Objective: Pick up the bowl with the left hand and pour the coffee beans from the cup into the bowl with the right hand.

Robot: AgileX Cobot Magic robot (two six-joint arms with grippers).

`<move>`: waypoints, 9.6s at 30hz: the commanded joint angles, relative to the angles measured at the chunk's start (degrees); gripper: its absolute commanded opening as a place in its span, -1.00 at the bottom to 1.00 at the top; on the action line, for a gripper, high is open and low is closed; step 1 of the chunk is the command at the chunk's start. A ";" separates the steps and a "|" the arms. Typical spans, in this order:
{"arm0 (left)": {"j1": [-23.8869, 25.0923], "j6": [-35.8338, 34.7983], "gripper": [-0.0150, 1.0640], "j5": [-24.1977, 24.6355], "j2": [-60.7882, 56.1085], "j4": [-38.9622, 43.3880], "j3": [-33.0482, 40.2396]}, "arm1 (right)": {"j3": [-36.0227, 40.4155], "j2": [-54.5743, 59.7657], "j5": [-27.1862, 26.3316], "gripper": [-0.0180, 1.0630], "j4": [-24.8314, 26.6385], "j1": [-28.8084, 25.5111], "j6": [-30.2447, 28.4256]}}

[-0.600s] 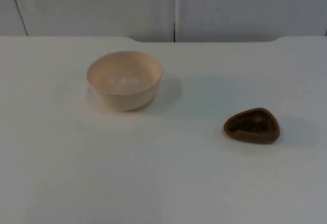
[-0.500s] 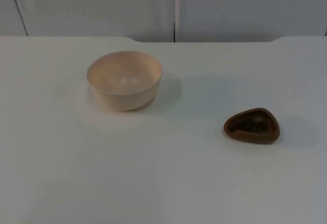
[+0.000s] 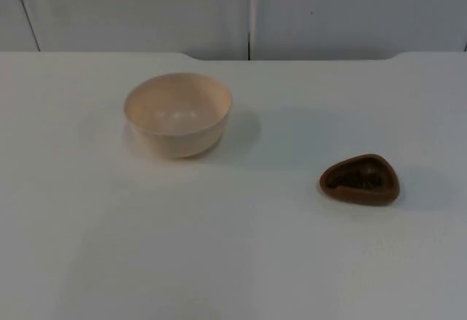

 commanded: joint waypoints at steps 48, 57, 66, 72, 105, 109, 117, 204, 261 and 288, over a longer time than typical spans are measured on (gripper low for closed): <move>0.02 15.31 0.96 -9.45 38.68 -23.91 -20.51 | 0.01 -0.25 -0.54 0.98 0.19 -0.28 0.18; 0.02 23.74 0.92 -10.87 46.86 -34.20 -20.99 | 0.01 -0.25 -0.54 0.98 0.19 -0.28 0.18; -1.16 27.72 0.89 -12.16 51.37 -39.11 -20.99 | 0.01 -0.25 -0.54 0.98 0.19 -0.28 0.18; -6.50 27.72 0.89 -14.45 54.46 -37.88 -20.99 | 0.01 -0.25 -0.54 0.98 0.19 -0.28 0.18; -11.29 22.08 0.89 -23.88 79.09 -34.69 -23.18 | 0.01 -0.25 -0.43 0.98 0.18 -0.28 0.18; -11.29 20.84 0.89 -23.28 84.24 -34.80 -27.66 | 0.01 -0.25 -0.43 0.98 0.18 -0.28 0.18; -11.22 17.27 0.89 -20.77 93.88 -34.80 -36.03 | 0.01 -0.25 -0.43 0.98 0.18 -0.28 0.18; -4.98 9.99 -0.98 -15.50 119.74 -37.75 -52.28 | 0.01 -0.25 -0.43 0.98 -1.80 -0.28 1.68; -24.11 6.72 -0.98 -12.26 91.16 -21.37 -24.88 | 0.01 -0.25 -0.43 0.98 -1.80 -0.28 1.68; -38.66 -4.86 -0.98 -15.28 91.16 -10.23 -24.88 | 0.01 -0.25 -0.43 0.98 -1.58 -0.28 1.70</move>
